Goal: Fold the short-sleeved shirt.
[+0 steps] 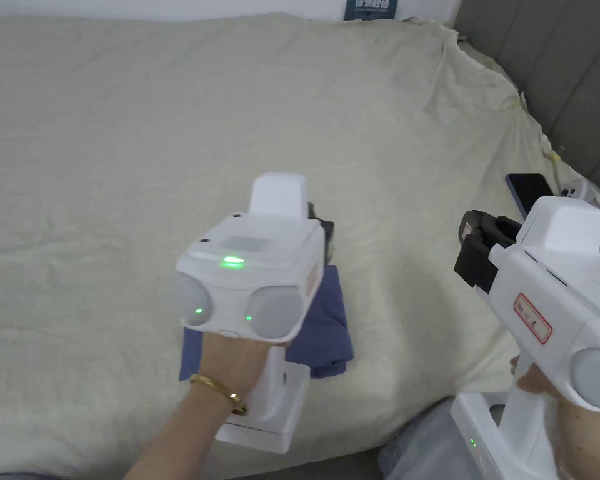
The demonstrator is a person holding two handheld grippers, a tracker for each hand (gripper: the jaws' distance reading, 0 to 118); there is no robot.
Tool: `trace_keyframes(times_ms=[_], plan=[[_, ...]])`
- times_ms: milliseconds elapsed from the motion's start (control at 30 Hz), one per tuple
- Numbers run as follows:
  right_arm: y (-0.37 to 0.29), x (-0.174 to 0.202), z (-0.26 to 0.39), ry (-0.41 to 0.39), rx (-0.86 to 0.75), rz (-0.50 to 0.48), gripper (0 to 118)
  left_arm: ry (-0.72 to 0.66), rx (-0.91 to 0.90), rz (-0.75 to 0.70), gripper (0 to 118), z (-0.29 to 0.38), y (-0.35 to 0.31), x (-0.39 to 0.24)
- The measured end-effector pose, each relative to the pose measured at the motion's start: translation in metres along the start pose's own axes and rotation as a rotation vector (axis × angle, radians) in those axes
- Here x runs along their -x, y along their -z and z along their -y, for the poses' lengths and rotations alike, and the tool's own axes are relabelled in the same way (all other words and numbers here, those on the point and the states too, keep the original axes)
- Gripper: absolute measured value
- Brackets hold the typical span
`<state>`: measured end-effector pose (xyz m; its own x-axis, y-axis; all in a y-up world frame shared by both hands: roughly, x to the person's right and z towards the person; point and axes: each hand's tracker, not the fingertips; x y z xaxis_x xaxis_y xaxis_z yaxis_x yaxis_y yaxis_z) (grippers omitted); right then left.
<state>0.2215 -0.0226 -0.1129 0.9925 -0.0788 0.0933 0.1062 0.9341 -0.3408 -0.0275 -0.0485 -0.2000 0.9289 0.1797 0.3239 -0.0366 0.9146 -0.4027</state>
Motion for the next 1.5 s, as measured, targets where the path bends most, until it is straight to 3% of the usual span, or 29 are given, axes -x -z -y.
trace_keyframes(times_ms=[233, 300, 500, 567, 700, 900, 1000, 1033, 1100, 1200, 1233, 1300, 1400, 1500], plan=[[0.025, 0.058, 0.002, -0.049, -0.029, -0.128, 0, 0.041, -0.174, -0.229, 0, 0.008, -0.052, 0.067], [0.038, 0.077, 0.009, -0.046, -0.027, -0.190, 0, 0.047, -0.170, -0.278, 0, 0.016, -0.061, 0.076], [0.079, 0.138, 0.059, -0.088, 0.017, -0.224, 0, 0.007, -0.122, -0.308, 0, 0.034, -0.077, 0.097], [0.094, 0.151, 0.083, -0.134, 0.082, -0.189, 0, -0.010, -0.115, -0.317, 0, 0.039, -0.080, 0.101], [0.113, 0.165, 0.120, -0.108, 0.201, -0.159, 0, -0.012, -0.102, -0.318, 0, 0.044, -0.082, 0.104], [0.126, 0.181, 0.158, -0.163, 0.303, -0.158, 0, -0.025, -0.063, -0.304, 0, 0.048, -0.070, 0.111], [0.124, 0.180, 0.172, -0.132, 0.256, -0.151, 0, -0.028, -0.045, -0.279, 0, 0.044, -0.066, 0.113], [0.123, 0.183, 0.171, -0.156, 0.263, -0.143, 0, -0.026, -0.030, -0.262, 0, 0.040, -0.064, 0.116], [0.124, 0.184, 0.170, -0.182, 0.261, -0.143, 0, -0.031, -0.001, -0.236, 18, 0.033, -0.061, 0.121], [0.118, 0.183, 0.165, -0.161, 0.262, -0.157, 0, -0.149, 0.057, -0.122, 106, 0.018, -0.050, 0.139], [0.118, 0.183, 0.163, -0.153, 0.269, -0.159, 0, -0.210, 0.089, -0.070, 118, 0.015, -0.044, 0.148], [0.118, 0.183, 0.157, -0.146, 0.282, -0.166, 0, -0.326, 0.130, 0.080, 118, 0.015, -0.034, 0.164], [0.121, 0.176, 0.155, -0.133, 0.297, -0.184, 0, -0.507, 0.373, 0.348, 118, 0.024, -0.004, 0.200], [0.122, 0.174, 0.154, -0.122, 0.306, -0.196, 0, -0.660, 0.485, 0.474, 118, 0.047, 0.025, 0.229]])
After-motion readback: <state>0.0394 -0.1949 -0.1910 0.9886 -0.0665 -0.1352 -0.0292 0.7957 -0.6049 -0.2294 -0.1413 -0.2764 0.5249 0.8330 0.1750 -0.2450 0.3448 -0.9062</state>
